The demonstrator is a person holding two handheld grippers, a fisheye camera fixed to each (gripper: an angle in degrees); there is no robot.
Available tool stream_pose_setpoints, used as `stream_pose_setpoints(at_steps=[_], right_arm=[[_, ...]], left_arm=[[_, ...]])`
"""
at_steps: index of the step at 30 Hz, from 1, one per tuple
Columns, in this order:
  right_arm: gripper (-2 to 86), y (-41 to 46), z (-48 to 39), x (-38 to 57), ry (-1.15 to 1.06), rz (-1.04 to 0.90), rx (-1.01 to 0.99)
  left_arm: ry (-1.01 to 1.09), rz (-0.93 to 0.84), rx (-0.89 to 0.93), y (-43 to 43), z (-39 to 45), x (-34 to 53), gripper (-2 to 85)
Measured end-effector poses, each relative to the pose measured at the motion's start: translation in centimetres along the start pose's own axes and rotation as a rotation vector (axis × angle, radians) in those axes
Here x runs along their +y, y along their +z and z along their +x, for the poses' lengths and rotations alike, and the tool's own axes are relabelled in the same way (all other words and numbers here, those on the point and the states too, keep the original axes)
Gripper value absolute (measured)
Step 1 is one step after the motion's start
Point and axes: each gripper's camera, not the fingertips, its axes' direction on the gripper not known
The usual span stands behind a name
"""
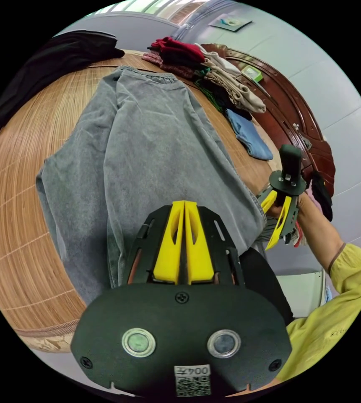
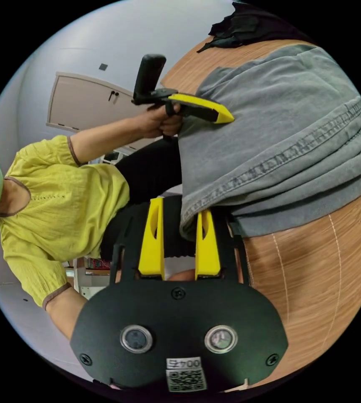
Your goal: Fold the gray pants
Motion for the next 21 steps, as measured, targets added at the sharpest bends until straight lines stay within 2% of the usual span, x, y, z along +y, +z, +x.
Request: stream_pose_setpoints(at_steps=[2,3,5,12,17,21], right_arm=[[3.4,0.8,-0.8,0.9,0.005,-0.054,0.076],[2.8,0.8,-1.0,1.3,0.004,-0.046,0.095],[0.9,0.0,-1.4,2.5,0.0,0.051,0.07],[-0.2,1.8,-1.8,4.7,0.072,0.135,0.142],[0.1,3.5,-2.1,7.5,0.178,0.305,0.163],[0.5,3.7,-3.9,8.6,0.262,0.282,0.248]], left_arm=[[0.007,-0.002,-0.003,-0.1,-0.4,0.2,0.5],[0.011,-0.001,-0.006,-0.2,-0.5,0.3,0.5],[0.014,0.01,-0.002,-0.3,-0.9,0.7,0.5],[-0.014,0.03,0.048,-0.7,-2.7,1.7,0.6],[-0.015,0.047,0.074,-1.0,-3.7,2.6,0.6],[-0.01,0.06,0.07,-1.1,-4.0,3.3,0.5]])
